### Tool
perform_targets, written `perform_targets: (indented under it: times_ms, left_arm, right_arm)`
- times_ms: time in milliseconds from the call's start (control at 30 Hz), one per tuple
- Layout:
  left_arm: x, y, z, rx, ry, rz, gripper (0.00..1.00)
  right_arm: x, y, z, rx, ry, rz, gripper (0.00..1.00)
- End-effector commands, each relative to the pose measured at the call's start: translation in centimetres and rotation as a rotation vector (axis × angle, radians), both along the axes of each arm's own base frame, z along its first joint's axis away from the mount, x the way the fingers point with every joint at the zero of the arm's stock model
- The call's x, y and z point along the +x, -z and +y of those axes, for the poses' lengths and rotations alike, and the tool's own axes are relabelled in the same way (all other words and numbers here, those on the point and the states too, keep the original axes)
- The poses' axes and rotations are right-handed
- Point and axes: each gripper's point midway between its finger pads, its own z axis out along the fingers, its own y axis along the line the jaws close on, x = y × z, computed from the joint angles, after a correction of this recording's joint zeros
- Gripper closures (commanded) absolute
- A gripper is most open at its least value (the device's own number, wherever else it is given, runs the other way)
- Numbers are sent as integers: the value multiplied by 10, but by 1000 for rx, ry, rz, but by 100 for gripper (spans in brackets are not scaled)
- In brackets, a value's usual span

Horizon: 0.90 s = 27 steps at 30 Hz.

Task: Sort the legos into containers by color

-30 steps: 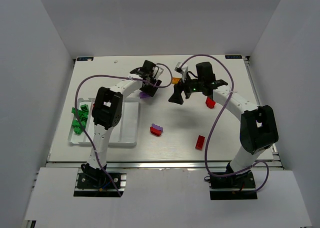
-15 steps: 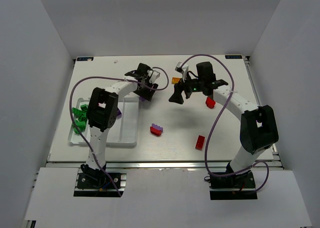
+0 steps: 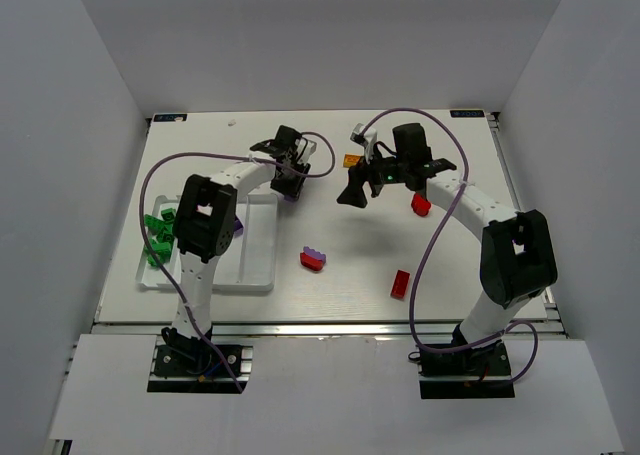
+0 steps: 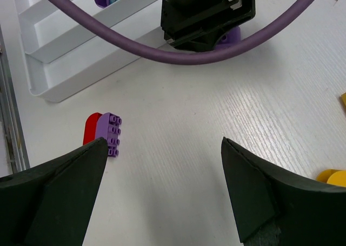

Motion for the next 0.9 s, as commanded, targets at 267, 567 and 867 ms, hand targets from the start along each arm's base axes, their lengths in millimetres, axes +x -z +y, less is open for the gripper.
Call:
perform_targets:
  times_ms: [267,567,867]
  left_arm:
    - [34,-120,-5,-177,-247,-220,86]
    - [-83,-139,71,-229,-507,-211,87]
    - [-155,-95,138,-96,-682,-154,82]
  right_arm:
    - [-5,-20,-7,-13,-24,-89,32]
    - [-11,-7,-11,-63,-39,-50,87]
    - [-31,4,-7,-124,-126,-12,58]
